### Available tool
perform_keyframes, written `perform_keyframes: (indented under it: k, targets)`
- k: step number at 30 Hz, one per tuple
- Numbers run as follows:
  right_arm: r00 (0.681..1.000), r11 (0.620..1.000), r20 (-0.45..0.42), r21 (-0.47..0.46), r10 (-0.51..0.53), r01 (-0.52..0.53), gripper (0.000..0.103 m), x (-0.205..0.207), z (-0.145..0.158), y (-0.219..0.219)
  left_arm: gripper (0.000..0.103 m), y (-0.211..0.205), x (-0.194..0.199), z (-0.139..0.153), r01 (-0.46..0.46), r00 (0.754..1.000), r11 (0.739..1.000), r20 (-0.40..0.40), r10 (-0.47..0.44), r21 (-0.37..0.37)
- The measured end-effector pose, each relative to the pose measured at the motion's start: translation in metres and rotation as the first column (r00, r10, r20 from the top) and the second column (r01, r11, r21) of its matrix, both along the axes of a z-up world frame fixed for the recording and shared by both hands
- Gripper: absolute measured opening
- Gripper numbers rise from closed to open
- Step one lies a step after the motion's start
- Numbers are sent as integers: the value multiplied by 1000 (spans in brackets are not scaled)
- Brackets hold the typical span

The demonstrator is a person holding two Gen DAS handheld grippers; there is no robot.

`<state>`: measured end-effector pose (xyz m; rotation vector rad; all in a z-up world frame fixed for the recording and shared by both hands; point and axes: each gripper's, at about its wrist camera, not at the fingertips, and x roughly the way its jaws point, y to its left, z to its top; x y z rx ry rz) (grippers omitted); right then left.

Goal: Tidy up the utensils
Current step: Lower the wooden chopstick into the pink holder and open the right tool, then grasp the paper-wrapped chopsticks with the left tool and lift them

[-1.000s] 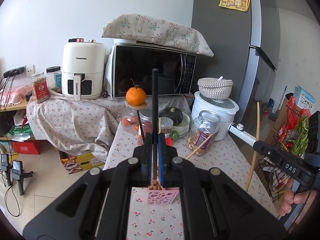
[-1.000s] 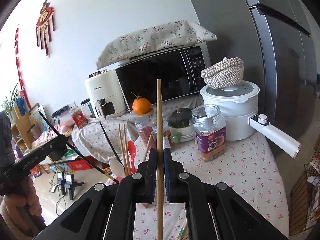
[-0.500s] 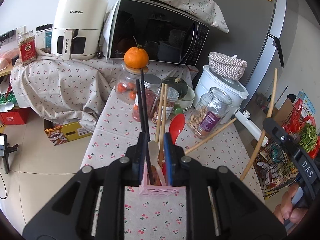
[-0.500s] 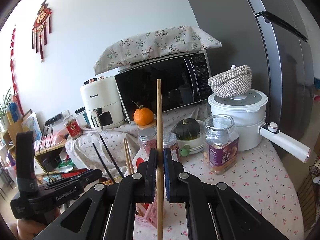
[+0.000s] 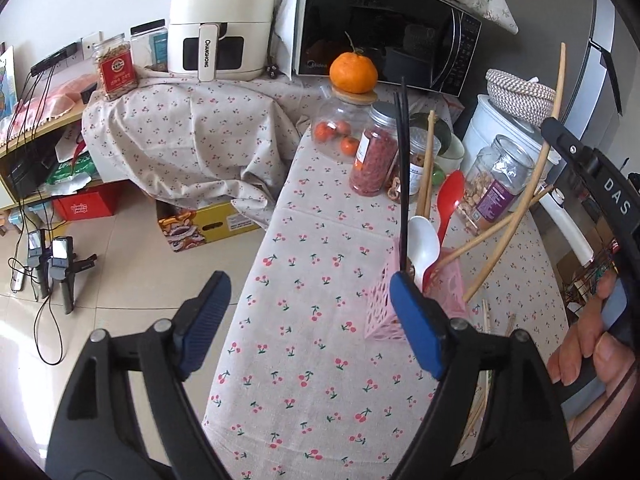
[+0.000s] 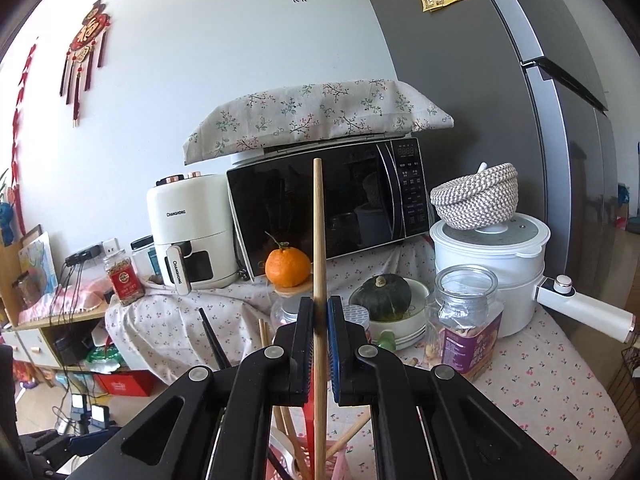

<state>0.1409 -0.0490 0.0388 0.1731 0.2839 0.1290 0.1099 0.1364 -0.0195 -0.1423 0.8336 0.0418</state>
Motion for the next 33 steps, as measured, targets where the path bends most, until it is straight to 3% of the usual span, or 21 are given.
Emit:
perform_keyframes:
  k: [6,11,19,21,24,33]
  targets:
    - [999,998,24,-58,-33,34,7,4,-15,13,82,3,-2,-3,-2,1000,1000,-7,2,-5]
    - [999,999,-29,-15,-32,31,9,5,-27,6,82,-3,-2,-3,20,1000,1000,-4,-20,0]
    - [997,999,-71,5,42,-42,35,-21,-7,-20,82,-15,-3,-10,57,998,998,-34,-57,-8]
    - [993,998,-93,2,68,-68,45,-29,-1,-29,82,-20,-5,-13,72,996,997,-46,-73,-20]
    - [986,996,-145,-20,82,-86,52,-39,3,-43,82,-30,-8,-19,99,992,994,-73,-101,-35]
    - [941,996,-332,-38,67,-84,72,-58,-22,-96,82,-69,-15,-38,187,971,982,-147,-189,-30]
